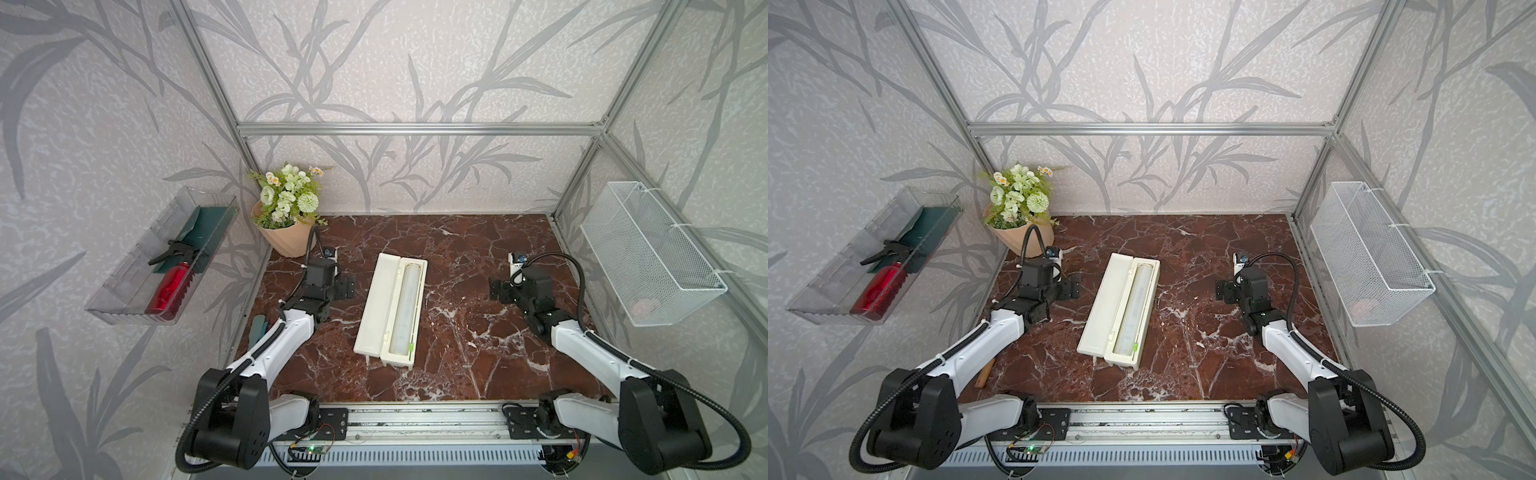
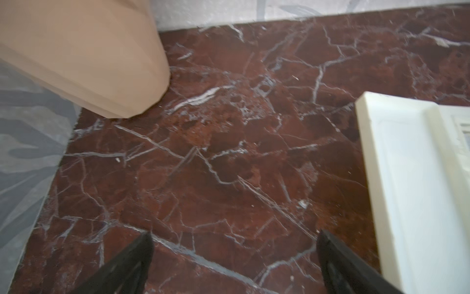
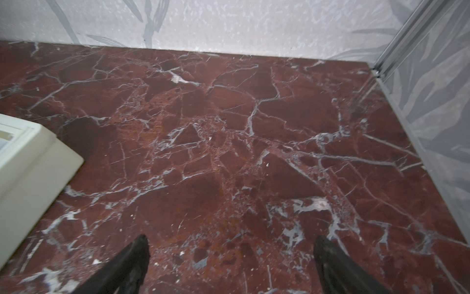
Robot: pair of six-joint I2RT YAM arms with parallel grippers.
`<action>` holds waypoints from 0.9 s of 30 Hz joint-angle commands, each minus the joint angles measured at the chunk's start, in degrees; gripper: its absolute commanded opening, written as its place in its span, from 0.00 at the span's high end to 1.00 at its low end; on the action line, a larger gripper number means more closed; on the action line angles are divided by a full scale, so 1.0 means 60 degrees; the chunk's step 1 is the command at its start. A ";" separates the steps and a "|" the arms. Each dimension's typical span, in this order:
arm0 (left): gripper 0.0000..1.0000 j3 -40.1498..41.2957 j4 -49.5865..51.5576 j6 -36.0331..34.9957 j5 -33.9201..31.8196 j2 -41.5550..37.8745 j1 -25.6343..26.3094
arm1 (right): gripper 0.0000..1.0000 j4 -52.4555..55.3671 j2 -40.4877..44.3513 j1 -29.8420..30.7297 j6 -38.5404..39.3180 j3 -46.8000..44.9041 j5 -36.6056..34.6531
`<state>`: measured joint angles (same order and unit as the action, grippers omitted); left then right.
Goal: Put plastic wrap rolls into dispensers
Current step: Reset both arms
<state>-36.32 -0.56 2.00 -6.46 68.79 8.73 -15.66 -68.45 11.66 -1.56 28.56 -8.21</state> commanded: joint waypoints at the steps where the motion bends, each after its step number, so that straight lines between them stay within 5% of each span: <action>1: 0.01 0.1050 -0.2467 -0.0957 -0.0151 -0.0364 -0.0177 | 0.01 -0.2763 -0.0088 -0.0046 0.0921 -0.0737 -0.1049; 15: 0.01 0.2558 -0.7414 -0.0452 0.0599 0.1909 -0.1392 | 0.01 -0.8212 -0.3995 -0.0630 0.0749 -0.1735 -0.0989; 17: 0.01 0.2847 -0.8503 -0.0612 0.0856 0.2526 -0.1413 | 0.01 -0.5859 -0.3311 -0.0687 0.0471 -0.1095 -0.0867; 19: 0.06 0.2909 -0.9976 -0.0549 0.0556 0.3586 -0.1443 | 0.01 -0.6715 -0.3601 -0.0711 0.0562 -0.1310 -0.0801; 22: 0.02 0.2170 -0.7884 0.0141 -0.1007 0.3200 -0.1442 | 0.01 -0.6628 -0.3531 -0.0727 0.0459 -0.1318 -0.0906; 27: 0.01 0.2445 -0.8767 0.0236 -0.1511 0.3407 -0.1398 | 0.01 -0.7199 -0.3681 -0.0713 0.0665 -0.1495 -0.0618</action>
<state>-20.60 -50.11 1.80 -10.70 89.62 0.32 -55.70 -90.76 7.53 2.22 19.66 -12.99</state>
